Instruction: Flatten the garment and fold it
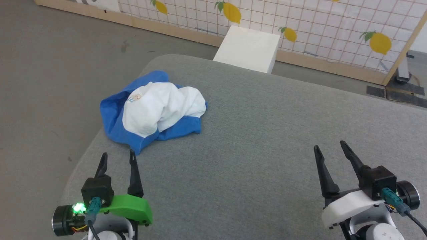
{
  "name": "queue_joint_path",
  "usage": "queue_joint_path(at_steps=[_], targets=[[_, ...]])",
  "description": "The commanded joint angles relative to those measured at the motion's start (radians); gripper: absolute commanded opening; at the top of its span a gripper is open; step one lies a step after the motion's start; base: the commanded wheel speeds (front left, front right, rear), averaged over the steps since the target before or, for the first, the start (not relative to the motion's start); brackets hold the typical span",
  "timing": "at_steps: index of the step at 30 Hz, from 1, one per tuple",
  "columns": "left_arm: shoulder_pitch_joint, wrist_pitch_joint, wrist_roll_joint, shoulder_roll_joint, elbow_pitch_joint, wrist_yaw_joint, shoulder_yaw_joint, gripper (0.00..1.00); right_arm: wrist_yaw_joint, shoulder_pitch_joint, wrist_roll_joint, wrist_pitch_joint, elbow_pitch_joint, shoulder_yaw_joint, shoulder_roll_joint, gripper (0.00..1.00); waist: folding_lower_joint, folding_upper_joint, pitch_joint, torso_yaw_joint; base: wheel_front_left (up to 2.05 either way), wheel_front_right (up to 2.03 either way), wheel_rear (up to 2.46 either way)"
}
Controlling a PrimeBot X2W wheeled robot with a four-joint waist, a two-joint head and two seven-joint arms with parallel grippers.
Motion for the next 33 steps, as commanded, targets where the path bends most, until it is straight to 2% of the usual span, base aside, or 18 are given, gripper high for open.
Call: queue_joint_path(at_steps=[1, 33], targets=[[0.008, -0.009, -0.008, 0.007, 0.006, 0.011, -0.005, 1.0, -0.001, -0.02, -0.001, -0.01, 0.002, 0.001, 0.001, 1.0, 0.0, 0.0, 0.002, 0.012, 0.0, 0.0, 0.0], [0.01, -0.08, -0.027, 0.002, 0.032, 0.064, -0.029, 1.0, -0.002, -0.041, 0.0, -0.05, 0.014, 0.006, 0.002, 1.0, 0.0, 0.0, 0.024, 0.184, 0.0, 0.0, 0.0]])
